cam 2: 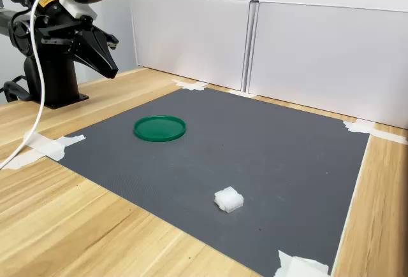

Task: Grasp a white terminal and put it in the green lid.

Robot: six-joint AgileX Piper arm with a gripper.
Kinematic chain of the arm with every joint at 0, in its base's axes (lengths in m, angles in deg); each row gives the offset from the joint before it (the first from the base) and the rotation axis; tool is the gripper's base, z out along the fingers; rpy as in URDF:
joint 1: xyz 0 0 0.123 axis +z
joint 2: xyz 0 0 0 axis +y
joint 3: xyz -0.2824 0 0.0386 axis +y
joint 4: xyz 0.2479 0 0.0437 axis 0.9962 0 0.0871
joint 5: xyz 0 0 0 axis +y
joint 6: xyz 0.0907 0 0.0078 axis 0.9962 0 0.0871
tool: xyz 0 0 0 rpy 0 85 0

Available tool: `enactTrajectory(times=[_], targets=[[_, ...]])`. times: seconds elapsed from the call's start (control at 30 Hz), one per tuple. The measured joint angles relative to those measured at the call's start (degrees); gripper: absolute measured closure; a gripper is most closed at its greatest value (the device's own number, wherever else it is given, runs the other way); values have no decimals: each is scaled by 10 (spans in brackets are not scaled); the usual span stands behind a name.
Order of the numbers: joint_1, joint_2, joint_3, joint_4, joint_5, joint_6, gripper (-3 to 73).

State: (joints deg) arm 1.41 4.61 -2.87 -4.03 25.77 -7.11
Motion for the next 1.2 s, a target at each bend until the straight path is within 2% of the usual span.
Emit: enactTrajectory(times=[0.97,1.2], targets=[[0,0,0,10,-4,0,716],[0,3,-38,32,5,0,716]])
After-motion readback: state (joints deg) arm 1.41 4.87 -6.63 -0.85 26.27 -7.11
